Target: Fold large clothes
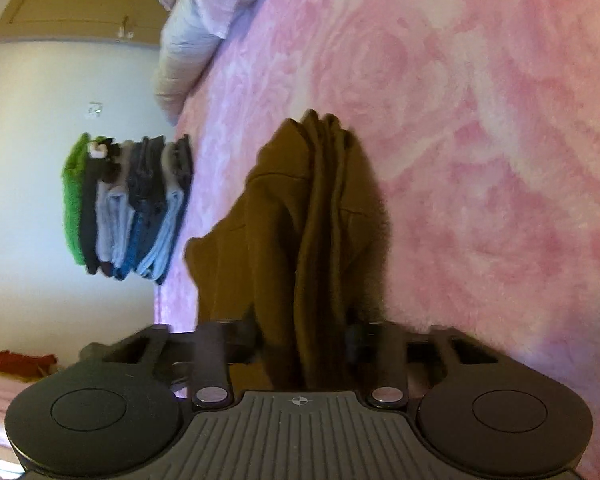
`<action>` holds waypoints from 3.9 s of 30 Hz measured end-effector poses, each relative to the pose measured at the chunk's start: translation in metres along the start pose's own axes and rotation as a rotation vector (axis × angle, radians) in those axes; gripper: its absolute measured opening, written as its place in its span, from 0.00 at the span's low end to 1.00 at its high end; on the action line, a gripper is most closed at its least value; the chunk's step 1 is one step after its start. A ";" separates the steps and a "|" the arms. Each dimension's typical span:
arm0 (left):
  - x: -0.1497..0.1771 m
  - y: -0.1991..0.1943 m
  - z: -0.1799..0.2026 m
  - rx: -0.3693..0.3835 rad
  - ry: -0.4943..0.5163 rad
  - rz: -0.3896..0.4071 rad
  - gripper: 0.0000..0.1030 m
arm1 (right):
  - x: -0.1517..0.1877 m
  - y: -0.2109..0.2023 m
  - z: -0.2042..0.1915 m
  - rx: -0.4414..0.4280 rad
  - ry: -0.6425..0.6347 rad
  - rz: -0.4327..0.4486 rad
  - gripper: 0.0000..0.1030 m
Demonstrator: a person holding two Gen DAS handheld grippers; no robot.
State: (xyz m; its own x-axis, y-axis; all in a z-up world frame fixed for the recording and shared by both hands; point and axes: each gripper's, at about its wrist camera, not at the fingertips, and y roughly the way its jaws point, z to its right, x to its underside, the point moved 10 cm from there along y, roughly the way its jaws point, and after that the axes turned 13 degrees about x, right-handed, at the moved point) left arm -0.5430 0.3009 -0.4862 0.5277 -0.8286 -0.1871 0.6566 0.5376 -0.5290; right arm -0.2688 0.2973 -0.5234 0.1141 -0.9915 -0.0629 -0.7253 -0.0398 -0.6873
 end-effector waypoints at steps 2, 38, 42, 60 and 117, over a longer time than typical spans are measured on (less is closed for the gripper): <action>0.000 -0.004 0.008 -0.016 0.024 0.014 0.09 | 0.000 0.001 -0.009 0.019 -0.007 0.018 0.24; -0.444 -0.422 0.074 -0.034 0.101 0.654 0.08 | -0.147 0.187 -0.672 -0.042 -0.558 0.027 0.22; -0.453 -0.409 0.038 -0.059 0.066 0.630 0.08 | -0.159 0.222 -0.658 0.020 -0.562 0.004 0.24; -0.490 -0.382 0.083 -0.457 0.375 0.693 0.17 | -0.133 0.225 -0.684 0.269 -1.053 0.665 0.29; -0.077 -0.405 0.235 -0.662 0.338 0.522 0.64 | 0.152 -0.030 -0.528 0.330 -0.963 0.374 0.68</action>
State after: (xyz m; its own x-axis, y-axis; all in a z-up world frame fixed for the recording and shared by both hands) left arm -0.7226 0.1836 -0.0628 0.4161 -0.5623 -0.7146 -0.1211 0.7446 -0.6564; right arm -0.5883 0.0822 -0.1305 0.5134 -0.4144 -0.7515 -0.6228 0.4225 -0.6585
